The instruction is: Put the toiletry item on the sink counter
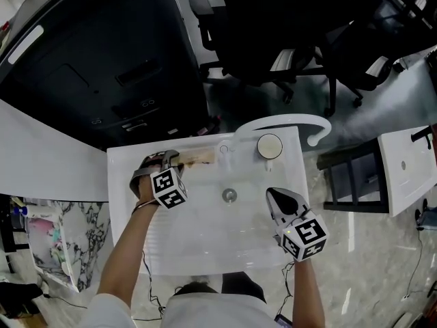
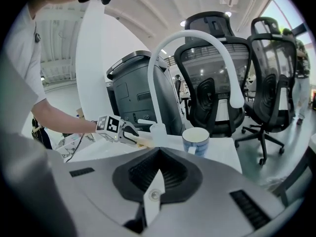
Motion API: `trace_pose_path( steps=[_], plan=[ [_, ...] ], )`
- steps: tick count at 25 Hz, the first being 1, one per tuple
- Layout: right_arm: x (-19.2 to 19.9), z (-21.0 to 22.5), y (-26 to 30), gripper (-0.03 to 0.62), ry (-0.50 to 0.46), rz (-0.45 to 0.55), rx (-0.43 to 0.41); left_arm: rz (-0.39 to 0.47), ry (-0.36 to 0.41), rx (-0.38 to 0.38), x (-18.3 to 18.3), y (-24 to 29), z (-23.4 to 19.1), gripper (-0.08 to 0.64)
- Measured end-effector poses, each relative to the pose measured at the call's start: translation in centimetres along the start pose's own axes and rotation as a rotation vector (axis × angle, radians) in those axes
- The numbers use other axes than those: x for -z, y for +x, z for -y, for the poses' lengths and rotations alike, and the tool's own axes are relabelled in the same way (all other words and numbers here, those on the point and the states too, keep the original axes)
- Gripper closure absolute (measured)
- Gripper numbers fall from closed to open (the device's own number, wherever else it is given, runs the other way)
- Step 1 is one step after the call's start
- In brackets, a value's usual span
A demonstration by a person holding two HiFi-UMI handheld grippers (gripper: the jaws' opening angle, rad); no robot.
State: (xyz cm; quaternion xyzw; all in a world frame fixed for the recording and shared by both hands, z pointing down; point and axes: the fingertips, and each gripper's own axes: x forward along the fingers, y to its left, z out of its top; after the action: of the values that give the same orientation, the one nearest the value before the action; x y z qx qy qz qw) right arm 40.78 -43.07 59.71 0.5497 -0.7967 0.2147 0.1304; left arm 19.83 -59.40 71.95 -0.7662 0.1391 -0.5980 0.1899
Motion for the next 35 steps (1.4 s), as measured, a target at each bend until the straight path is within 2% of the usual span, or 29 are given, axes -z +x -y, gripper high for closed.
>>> trace_pose_path(
  steps=[5, 10, 19, 25, 35],
  plan=[
    [-0.7, -2.1, -1.1, 0.597, -0.045, 0.018, -0.002, 0.051, -0.087, -0.012, 1.1, -2.6, 0.3, 0.413],
    [-1.4, -5.4, -3.0, 0.597, -0.068, 0.048, 0.015, 0.124, -0.187, -0.066, 3.0, -7.5, 0.4, 0.420],
    [-5.5, -14.0, -8.5, 0.595, -0.141, 0.156, 0.057, 0.337, -0.447, -0.128, 7.4, -20.5, 3.6, 0.505],
    [-6.5, -20.1, -13.3, 0.596, -0.212, 0.195, 0.071, 0.519, -0.664, -0.157, 9.8, -28.8, 5.9, 0.545],
    [-6.2, -28.9, -18.8, 0.595, -0.281, 0.249, 0.075, 0.662, -0.752, -0.224, 13.8, -40.2, 12.6, 0.549]
  ],
)
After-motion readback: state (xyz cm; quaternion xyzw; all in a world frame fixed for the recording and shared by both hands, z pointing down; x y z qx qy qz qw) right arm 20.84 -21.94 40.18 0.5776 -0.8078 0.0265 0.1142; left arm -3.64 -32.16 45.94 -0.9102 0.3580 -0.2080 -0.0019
